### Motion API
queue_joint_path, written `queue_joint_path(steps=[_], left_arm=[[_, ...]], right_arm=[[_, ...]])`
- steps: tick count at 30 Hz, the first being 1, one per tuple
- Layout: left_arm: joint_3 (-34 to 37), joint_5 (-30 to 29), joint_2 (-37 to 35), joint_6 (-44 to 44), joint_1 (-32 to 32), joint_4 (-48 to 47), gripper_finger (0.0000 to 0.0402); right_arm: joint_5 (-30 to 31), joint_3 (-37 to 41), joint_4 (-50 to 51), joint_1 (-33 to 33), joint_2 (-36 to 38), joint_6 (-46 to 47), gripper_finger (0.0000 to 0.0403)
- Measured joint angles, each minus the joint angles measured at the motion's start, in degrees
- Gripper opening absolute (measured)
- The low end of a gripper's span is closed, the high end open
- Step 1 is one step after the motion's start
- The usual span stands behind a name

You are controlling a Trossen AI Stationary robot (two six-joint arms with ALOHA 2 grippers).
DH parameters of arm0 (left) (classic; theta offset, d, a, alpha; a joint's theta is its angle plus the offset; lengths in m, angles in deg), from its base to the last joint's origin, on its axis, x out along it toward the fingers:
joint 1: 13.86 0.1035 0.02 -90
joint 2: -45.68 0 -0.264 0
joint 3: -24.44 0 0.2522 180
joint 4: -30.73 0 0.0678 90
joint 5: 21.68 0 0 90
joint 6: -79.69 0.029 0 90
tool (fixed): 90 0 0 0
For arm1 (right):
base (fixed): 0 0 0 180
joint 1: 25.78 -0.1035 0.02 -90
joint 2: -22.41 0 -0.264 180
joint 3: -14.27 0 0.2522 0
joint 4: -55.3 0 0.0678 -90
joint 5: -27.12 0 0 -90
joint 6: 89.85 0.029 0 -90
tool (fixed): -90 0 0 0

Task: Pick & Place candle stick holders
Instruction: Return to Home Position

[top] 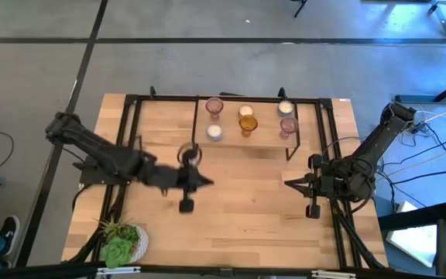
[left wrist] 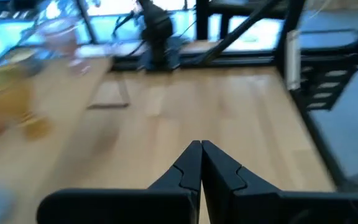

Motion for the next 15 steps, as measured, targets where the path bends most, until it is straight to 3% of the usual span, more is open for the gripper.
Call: queue_joint_path(steps=[7, 15], left_arm=[[0.0, -1.89, 10.39, 1.39, -8.05, 15.52, 0.0001], [-0.02, -3.37, 21.22, 4.77, -12.76, 35.26, 0.0001]], right_arm=[[0.02, 0.0, 0.0, 0.04, 0.0, -0.02, 0.0005], [0.02, 0.0, -0.12, 0.07, 0.0, -0.02, 0.0005]])
